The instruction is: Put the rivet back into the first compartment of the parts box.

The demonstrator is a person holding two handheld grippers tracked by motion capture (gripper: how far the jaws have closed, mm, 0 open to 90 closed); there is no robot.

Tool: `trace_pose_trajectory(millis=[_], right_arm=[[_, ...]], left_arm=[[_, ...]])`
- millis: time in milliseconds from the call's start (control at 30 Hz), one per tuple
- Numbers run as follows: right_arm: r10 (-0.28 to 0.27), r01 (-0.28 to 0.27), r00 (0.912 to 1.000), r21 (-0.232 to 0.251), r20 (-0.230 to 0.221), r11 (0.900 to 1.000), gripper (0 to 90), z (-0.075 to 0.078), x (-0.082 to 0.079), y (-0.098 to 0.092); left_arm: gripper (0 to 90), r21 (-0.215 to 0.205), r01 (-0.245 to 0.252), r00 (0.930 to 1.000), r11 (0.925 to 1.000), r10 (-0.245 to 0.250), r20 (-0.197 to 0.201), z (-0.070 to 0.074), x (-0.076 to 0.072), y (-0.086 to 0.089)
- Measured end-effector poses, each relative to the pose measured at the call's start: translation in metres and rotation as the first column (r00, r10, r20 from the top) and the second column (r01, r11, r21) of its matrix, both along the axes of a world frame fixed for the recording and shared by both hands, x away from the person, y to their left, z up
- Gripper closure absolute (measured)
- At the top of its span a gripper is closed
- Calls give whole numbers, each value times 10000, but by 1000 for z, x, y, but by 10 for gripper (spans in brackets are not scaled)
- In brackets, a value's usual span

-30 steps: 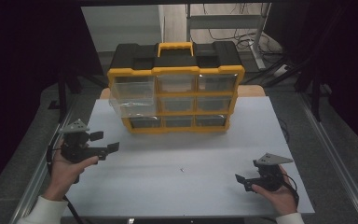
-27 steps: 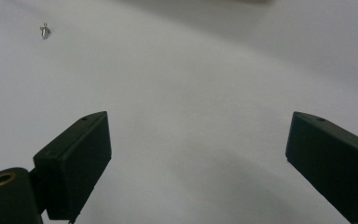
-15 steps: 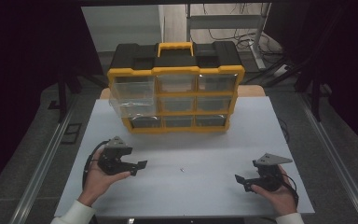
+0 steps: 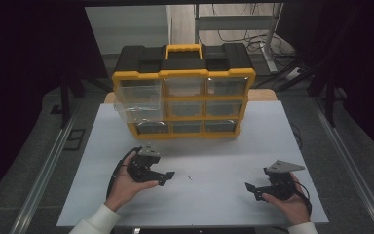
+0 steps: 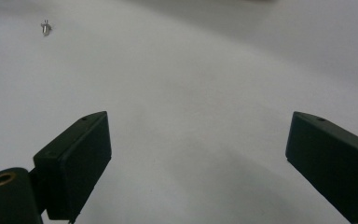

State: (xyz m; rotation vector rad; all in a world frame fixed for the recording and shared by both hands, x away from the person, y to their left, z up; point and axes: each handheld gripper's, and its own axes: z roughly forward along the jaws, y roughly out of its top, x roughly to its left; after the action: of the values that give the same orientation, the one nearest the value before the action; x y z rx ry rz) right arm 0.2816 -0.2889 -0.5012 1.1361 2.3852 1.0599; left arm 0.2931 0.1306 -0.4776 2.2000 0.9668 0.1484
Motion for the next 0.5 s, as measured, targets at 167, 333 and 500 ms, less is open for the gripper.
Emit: trace_pose_trajectory(millis=[167, 333, 500], right_arm=[[-8, 8, 10000, 23, -17, 10000, 70, 0, 0, 0], [14, -14, 10000, 5, -18, 10000, 70, 0, 0, 0], [14, -14, 10000, 1, -21, 10000, 70, 0, 0, 0]], left_arm=[[204, 149, 273, 9996, 9995, -271, -105, -3, 6, -17], [212, 169, 394, 9991, 9991, -391, -181, -4, 11, -29], [224, 339, 666, 9975, 9972, -658, -238, -7, 17, -42]])
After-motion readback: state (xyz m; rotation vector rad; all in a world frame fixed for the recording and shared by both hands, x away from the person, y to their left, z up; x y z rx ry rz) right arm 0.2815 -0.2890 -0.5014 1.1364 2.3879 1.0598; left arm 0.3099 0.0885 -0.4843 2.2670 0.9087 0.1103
